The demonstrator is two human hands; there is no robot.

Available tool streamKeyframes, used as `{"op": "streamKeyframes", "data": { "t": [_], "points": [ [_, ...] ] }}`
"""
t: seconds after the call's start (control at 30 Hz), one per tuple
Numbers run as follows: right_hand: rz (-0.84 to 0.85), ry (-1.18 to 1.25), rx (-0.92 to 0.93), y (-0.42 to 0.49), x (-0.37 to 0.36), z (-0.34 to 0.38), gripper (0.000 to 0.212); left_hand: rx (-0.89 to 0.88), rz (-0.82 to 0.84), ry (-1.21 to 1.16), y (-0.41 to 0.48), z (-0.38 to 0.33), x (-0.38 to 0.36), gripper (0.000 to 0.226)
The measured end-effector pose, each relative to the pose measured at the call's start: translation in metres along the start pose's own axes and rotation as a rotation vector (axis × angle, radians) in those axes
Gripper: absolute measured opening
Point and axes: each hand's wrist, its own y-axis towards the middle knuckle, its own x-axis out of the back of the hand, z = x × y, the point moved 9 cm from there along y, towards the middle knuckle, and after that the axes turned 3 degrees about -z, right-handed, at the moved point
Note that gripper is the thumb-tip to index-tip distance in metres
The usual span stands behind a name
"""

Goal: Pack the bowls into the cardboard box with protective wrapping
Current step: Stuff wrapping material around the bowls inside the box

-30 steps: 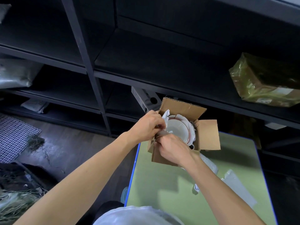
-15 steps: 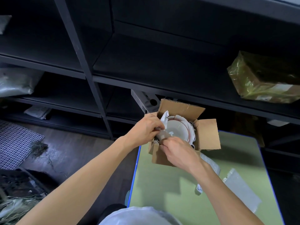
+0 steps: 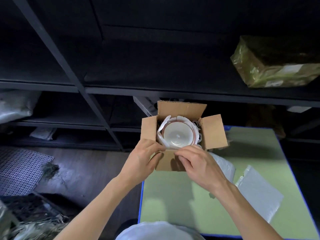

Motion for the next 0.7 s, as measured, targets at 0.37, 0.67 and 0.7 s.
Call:
{"op": "streamKeyframes", "data": {
  "t": [0.37,0.67,0.7],
  "points": [
    [0.027,-0.001,-0.080,-0.048,0.019,-0.065,0.018,-0.067,0.078,-0.012,0.006,-0.077,-0.063,0.012],
    [0.159,-0.068,-0.288,-0.105,0.025,-0.164,0.022,-0.020,0.285,-0.059,0.002,-0.119,-0.153,0.022],
    [0.168,-0.064,-0.307,-0.108,0.024,-0.177,0.023,-0.010,0.309,-0.049,0.001,-0.120,-0.163,0.024]
  ]
}}
